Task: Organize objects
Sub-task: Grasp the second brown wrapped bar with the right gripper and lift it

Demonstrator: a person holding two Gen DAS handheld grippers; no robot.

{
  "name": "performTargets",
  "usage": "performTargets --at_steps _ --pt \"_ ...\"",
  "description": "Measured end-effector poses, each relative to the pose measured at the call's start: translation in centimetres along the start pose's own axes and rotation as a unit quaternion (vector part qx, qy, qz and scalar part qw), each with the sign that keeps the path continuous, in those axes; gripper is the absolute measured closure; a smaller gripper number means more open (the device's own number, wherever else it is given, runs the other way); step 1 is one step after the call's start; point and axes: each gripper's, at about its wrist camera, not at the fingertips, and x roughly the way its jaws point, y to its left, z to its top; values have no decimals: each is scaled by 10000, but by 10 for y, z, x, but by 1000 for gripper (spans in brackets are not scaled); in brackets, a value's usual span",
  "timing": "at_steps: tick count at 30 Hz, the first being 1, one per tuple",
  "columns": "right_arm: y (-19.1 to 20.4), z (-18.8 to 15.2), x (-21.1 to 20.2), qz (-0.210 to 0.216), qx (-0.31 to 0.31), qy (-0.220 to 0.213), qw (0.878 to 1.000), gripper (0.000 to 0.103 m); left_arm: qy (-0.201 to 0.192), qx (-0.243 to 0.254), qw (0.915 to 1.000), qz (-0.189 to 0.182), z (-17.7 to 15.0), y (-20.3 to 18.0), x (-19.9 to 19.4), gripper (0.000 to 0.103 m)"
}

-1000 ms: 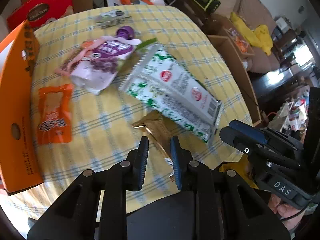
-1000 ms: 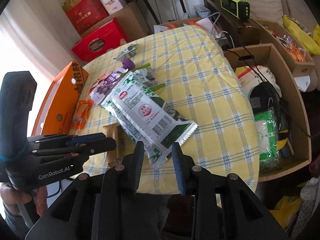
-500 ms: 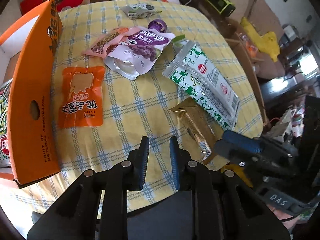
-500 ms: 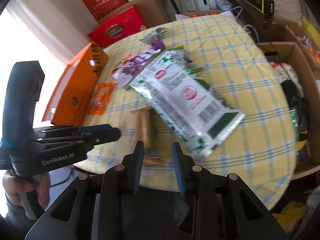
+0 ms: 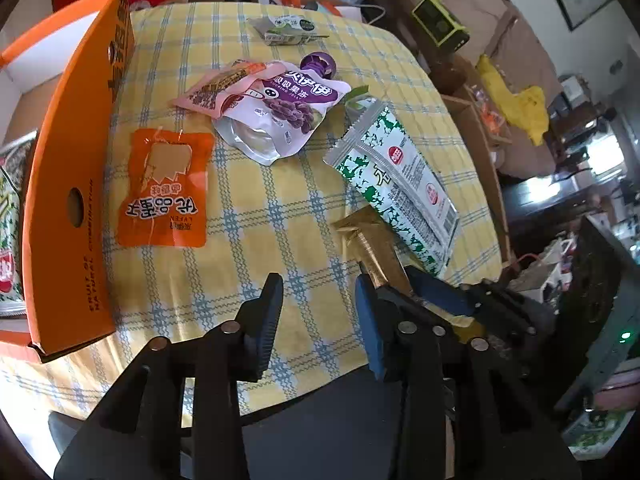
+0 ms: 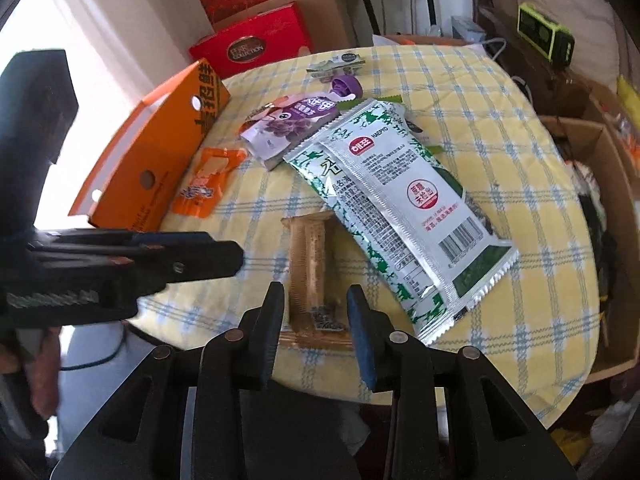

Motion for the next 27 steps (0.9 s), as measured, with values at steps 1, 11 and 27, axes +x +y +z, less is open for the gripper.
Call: performTargets --at_steps 1,11,27 --pt "-2 0 0 60 65 -21 10000 78 15 -37 10000 -74 0 1 0 63" --pt "-54 -3 9 2199 1828 65 9582 82 202 -706 9904 -1173 3 20 7 54" --pt "-80 -8 14 4110 2898 255 8640 83 143 -1503 9535 -2610 22 38 26 73"
